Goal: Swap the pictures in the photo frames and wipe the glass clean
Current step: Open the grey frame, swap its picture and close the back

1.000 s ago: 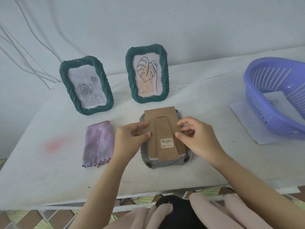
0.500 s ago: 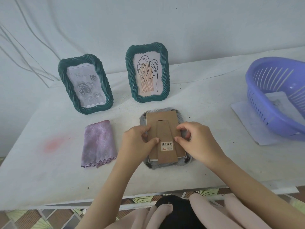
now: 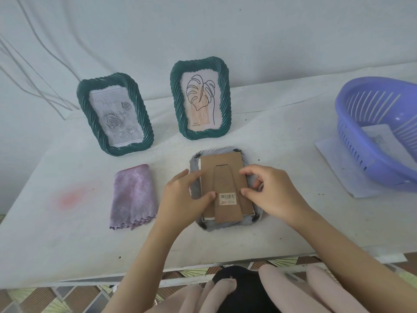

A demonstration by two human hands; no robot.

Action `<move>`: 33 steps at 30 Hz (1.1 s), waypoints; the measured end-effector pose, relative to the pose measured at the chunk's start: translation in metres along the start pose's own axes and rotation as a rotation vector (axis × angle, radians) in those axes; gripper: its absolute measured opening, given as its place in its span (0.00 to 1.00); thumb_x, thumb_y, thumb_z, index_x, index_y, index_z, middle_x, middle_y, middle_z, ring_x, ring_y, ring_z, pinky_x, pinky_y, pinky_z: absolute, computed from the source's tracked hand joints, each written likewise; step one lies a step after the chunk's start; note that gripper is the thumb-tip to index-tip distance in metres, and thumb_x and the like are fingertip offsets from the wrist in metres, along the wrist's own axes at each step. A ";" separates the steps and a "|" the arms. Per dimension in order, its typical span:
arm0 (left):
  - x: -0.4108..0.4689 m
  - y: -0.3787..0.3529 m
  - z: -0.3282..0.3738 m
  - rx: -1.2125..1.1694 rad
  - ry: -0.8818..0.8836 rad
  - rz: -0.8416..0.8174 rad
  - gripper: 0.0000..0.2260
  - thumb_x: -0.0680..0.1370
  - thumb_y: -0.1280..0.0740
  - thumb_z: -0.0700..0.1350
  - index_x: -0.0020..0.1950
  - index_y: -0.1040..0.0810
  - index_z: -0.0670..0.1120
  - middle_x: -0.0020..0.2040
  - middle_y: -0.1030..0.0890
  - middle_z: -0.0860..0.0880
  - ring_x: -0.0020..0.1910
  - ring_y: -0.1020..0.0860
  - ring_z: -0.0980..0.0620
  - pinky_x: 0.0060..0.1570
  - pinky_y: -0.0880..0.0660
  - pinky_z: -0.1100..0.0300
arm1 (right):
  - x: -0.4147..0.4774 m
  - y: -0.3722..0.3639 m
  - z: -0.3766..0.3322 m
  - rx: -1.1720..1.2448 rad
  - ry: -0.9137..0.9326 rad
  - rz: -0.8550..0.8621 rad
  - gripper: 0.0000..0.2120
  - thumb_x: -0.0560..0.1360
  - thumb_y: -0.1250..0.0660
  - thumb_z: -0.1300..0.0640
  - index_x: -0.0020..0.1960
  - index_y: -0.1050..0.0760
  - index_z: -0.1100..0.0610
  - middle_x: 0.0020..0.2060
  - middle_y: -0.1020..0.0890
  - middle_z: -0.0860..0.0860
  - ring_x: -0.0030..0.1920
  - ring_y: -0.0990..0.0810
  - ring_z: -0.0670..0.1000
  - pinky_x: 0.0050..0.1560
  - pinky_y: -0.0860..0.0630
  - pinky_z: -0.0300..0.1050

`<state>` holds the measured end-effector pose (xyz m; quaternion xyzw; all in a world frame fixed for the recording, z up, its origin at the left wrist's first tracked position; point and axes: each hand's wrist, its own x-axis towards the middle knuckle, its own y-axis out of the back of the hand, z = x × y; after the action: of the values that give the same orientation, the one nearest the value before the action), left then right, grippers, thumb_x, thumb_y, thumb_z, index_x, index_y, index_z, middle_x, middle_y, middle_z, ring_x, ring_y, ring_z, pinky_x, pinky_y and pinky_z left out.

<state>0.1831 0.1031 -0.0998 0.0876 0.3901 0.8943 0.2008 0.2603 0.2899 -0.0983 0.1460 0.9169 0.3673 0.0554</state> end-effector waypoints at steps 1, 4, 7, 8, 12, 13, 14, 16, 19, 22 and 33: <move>-0.001 0.000 -0.002 -0.015 0.005 0.002 0.25 0.68 0.27 0.53 0.65 0.26 0.52 0.62 0.23 0.46 0.66 0.30 0.48 0.65 0.33 0.50 | 0.000 0.000 0.001 0.004 -0.001 -0.007 0.19 0.68 0.27 0.57 0.58 0.24 0.49 0.34 0.25 0.46 0.33 0.28 0.40 0.34 0.35 0.27; -0.003 -0.001 -0.005 -0.025 -0.003 0.008 0.26 0.68 0.28 0.54 0.66 0.27 0.53 0.64 0.24 0.45 0.68 0.32 0.49 0.66 0.34 0.51 | 0.000 0.002 0.003 0.004 0.003 -0.025 0.20 0.69 0.27 0.57 0.59 0.25 0.47 0.36 0.24 0.48 0.33 0.28 0.41 0.35 0.34 0.29; -0.003 -0.003 -0.006 -0.005 0.007 0.013 0.26 0.70 0.28 0.52 0.67 0.28 0.52 0.67 0.27 0.44 0.71 0.36 0.49 0.68 0.39 0.55 | 0.000 0.003 0.003 -0.001 0.012 -0.043 0.21 0.69 0.27 0.57 0.60 0.25 0.47 0.38 0.24 0.50 0.32 0.28 0.41 0.35 0.34 0.30; -0.004 -0.003 -0.006 0.004 0.006 0.015 0.25 0.71 0.28 0.52 0.67 0.28 0.51 0.68 0.28 0.45 0.72 0.37 0.50 0.68 0.40 0.56 | 0.000 0.004 0.003 -0.002 0.013 -0.050 0.21 0.69 0.27 0.57 0.60 0.25 0.48 0.38 0.24 0.50 0.32 0.29 0.41 0.35 0.34 0.31; -0.004 -0.004 -0.007 0.054 -0.005 0.004 0.27 0.71 0.31 0.57 0.68 0.29 0.50 0.67 0.27 0.46 0.72 0.38 0.49 0.68 0.42 0.56 | 0.000 0.005 0.003 -0.007 0.016 -0.074 0.20 0.69 0.27 0.57 0.59 0.25 0.47 0.39 0.24 0.50 0.32 0.29 0.41 0.35 0.34 0.33; -0.005 -0.004 -0.007 0.062 -0.008 0.007 0.26 0.72 0.30 0.55 0.68 0.29 0.49 0.67 0.27 0.47 0.72 0.38 0.49 0.69 0.42 0.56 | 0.000 0.006 0.003 -0.005 0.015 -0.077 0.20 0.69 0.27 0.57 0.59 0.25 0.46 0.39 0.24 0.50 0.32 0.29 0.41 0.35 0.34 0.33; -0.005 -0.004 -0.006 0.067 -0.012 0.014 0.25 0.72 0.30 0.52 0.68 0.29 0.49 0.67 0.27 0.48 0.72 0.39 0.49 0.69 0.43 0.57 | 0.000 0.006 0.004 -0.003 0.014 -0.080 0.20 0.69 0.27 0.57 0.59 0.25 0.46 0.39 0.25 0.50 0.32 0.29 0.41 0.35 0.34 0.33; -0.005 -0.004 -0.004 0.071 -0.019 0.020 0.25 0.73 0.30 0.50 0.68 0.29 0.48 0.68 0.28 0.48 0.72 0.39 0.49 0.69 0.44 0.57 | 0.000 0.006 0.005 -0.003 0.015 -0.084 0.21 0.69 0.27 0.57 0.59 0.25 0.45 0.39 0.25 0.49 0.32 0.29 0.41 0.35 0.34 0.33; -0.006 -0.005 -0.004 0.074 -0.013 0.012 0.25 0.73 0.30 0.50 0.69 0.30 0.48 0.69 0.29 0.48 0.72 0.39 0.49 0.69 0.44 0.58 | 0.000 0.006 0.006 -0.004 0.023 -0.082 0.21 0.69 0.27 0.57 0.59 0.25 0.44 0.38 0.25 0.49 0.32 0.29 0.41 0.35 0.34 0.33; -0.005 -0.008 -0.004 0.075 -0.009 0.006 0.26 0.73 0.30 0.50 0.69 0.31 0.47 0.70 0.30 0.48 0.72 0.39 0.49 0.68 0.44 0.61 | -0.001 0.005 0.007 0.006 0.029 -0.076 0.22 0.69 0.27 0.58 0.60 0.26 0.44 0.38 0.25 0.49 0.32 0.29 0.41 0.35 0.34 0.32; -0.003 -0.006 -0.006 -0.239 0.084 0.010 0.27 0.63 0.30 0.52 0.61 0.24 0.46 0.54 0.23 0.52 0.57 0.26 0.55 0.58 0.32 0.60 | -0.003 0.003 0.009 0.039 0.057 -0.063 0.23 0.69 0.27 0.59 0.60 0.26 0.45 0.37 0.27 0.45 0.34 0.28 0.39 0.38 0.34 0.28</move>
<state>0.1858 0.1019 -0.1080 0.0277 0.2884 0.9383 0.1889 0.2657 0.2969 -0.1027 0.1076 0.9293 0.3514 0.0379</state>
